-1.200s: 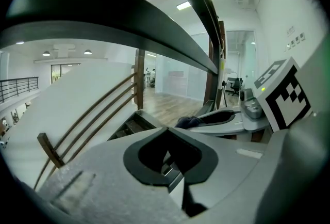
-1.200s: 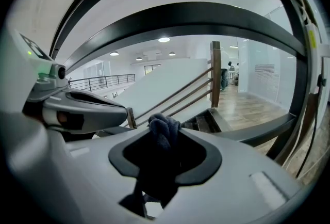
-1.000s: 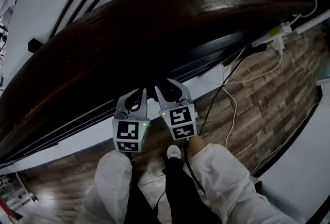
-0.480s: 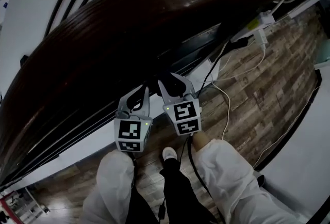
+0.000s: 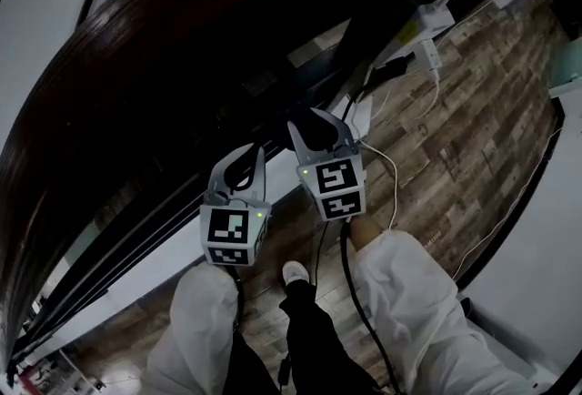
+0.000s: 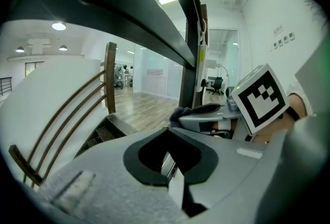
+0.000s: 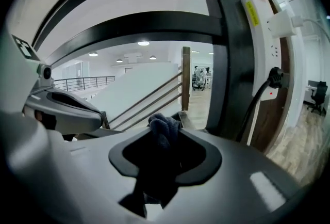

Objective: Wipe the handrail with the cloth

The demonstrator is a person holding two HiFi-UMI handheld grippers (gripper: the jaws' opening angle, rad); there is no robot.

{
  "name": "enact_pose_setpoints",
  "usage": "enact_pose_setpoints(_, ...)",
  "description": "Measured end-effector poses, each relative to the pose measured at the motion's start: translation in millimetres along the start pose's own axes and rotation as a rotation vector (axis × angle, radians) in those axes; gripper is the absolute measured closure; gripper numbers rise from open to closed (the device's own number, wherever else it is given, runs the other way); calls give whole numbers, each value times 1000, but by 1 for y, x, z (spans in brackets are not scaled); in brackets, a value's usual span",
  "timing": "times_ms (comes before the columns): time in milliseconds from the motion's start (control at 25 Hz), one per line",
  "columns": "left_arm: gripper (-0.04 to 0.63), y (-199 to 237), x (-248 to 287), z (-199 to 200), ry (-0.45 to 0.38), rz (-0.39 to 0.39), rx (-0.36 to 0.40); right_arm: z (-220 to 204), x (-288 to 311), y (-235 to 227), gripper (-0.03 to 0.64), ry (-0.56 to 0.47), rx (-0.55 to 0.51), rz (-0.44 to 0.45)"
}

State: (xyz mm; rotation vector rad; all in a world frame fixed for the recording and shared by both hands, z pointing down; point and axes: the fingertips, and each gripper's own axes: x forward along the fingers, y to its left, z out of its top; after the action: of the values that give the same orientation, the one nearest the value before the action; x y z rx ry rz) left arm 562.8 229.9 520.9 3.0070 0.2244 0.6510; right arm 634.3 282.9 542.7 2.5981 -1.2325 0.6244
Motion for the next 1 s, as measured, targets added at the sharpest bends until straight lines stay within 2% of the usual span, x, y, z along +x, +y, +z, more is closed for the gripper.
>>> enact_pose_setpoints(160,595,-12,10,3,4,-20,4,3,-1,-32,488,0,39,-47)
enact_pose_setpoints(280,595,-25,16,-2,15,-35,-11,3,-1,-40,488,2,-3,-58)
enact_pose_setpoints(440,595,-40,21,-3,13,-60,7,2,-2,-52,489,8,-16,-86)
enact_pose_setpoints(680,595,-40,6,-7,3,-50,-6,-6,-5,-57,491,61,-152,-161)
enact_pose_setpoints(800,595,-32,-9,-11,-9,-29,-21,5,-13,-53,491,44,-185,-170)
enact_pose_setpoints(1000,595,-6,-59,-22,-38,32,-67,15,-35,-11,491,6,-127,-146)
